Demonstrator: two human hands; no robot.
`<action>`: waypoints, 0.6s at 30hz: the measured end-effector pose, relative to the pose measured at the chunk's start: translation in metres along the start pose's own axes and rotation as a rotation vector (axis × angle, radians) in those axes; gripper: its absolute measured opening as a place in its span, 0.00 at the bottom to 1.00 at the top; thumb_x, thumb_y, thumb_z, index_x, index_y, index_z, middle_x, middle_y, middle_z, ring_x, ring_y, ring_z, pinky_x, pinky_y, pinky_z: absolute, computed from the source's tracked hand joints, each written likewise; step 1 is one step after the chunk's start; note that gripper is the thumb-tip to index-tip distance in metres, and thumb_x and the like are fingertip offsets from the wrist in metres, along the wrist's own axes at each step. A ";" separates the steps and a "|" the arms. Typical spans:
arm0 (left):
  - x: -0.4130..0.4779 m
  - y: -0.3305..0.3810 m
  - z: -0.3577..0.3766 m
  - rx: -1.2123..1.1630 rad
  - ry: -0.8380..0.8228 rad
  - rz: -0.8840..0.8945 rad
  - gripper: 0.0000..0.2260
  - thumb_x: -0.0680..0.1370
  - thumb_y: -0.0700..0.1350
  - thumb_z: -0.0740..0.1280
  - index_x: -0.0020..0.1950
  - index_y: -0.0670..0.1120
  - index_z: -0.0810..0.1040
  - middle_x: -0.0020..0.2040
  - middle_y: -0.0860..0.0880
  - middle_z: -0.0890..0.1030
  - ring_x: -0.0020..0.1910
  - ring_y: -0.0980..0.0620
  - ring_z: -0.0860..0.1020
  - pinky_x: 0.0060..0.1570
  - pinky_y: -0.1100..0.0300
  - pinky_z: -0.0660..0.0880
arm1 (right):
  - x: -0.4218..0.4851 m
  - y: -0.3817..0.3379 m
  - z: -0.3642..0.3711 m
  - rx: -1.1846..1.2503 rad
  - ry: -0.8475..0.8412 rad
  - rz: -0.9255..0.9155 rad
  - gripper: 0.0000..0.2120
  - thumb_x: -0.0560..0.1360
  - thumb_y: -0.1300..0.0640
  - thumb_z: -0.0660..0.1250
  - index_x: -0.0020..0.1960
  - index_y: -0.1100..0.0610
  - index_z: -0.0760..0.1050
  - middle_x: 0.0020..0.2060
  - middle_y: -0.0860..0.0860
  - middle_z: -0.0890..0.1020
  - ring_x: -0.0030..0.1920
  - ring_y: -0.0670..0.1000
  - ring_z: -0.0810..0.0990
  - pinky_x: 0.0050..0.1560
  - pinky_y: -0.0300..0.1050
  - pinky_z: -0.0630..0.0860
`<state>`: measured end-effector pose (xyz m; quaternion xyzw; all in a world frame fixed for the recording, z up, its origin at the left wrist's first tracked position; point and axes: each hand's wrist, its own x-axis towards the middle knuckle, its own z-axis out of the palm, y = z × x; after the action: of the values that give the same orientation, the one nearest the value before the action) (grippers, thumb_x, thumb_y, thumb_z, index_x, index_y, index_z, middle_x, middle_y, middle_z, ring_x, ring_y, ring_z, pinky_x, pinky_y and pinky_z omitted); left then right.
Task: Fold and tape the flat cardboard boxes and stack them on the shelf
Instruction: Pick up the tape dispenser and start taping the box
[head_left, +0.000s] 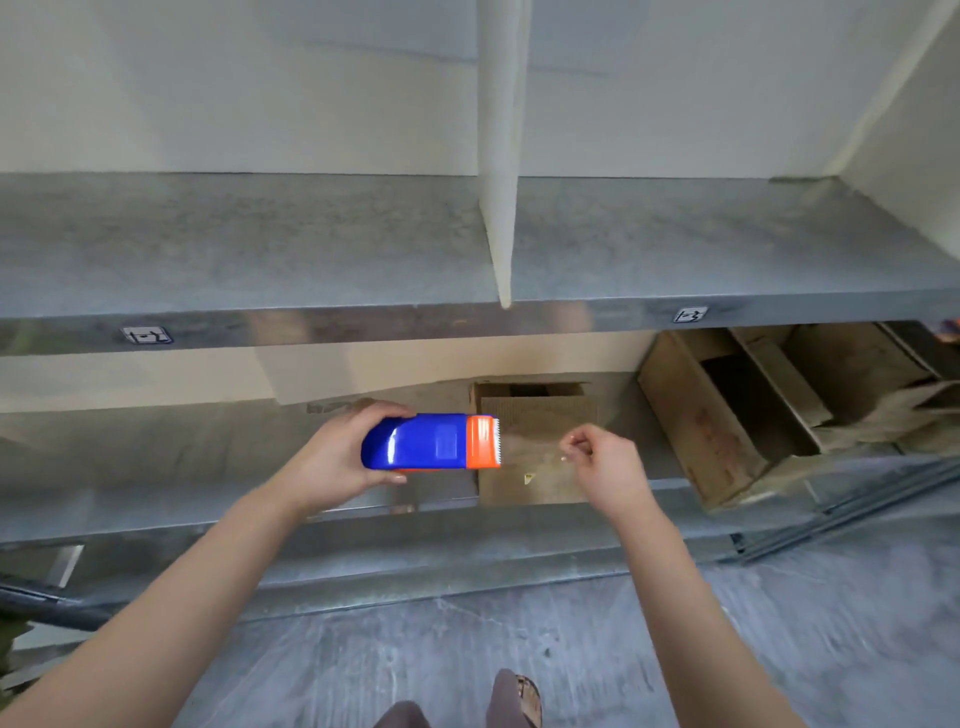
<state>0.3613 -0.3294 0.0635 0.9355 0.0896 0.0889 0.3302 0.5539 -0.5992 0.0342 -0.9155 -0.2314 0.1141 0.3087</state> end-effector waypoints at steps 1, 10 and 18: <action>0.005 0.002 -0.002 0.006 0.019 -0.014 0.33 0.63 0.44 0.82 0.65 0.51 0.74 0.59 0.58 0.75 0.58 0.60 0.73 0.57 0.77 0.62 | 0.006 0.011 -0.013 -0.004 0.010 0.021 0.04 0.77 0.58 0.67 0.49 0.56 0.80 0.43 0.50 0.83 0.45 0.50 0.79 0.44 0.38 0.68; 0.073 0.038 0.011 0.093 0.042 -0.105 0.31 0.67 0.47 0.80 0.67 0.54 0.73 0.59 0.59 0.73 0.57 0.60 0.70 0.56 0.69 0.64 | 0.082 0.053 -0.062 -0.002 -0.054 0.009 0.05 0.77 0.61 0.64 0.51 0.58 0.78 0.48 0.57 0.83 0.50 0.58 0.80 0.43 0.40 0.69; 0.110 0.041 0.024 0.171 -0.062 -0.216 0.18 0.69 0.60 0.74 0.55 0.65 0.72 0.48 0.66 0.79 0.46 0.65 0.78 0.48 0.58 0.79 | 0.113 0.061 -0.046 0.338 -0.209 0.191 0.06 0.80 0.62 0.61 0.45 0.55 0.72 0.42 0.53 0.79 0.38 0.50 0.84 0.46 0.52 0.83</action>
<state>0.4778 -0.3506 0.0832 0.9474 0.1869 0.0160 0.2593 0.6899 -0.6102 0.0252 -0.8517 -0.1519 0.2742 0.4199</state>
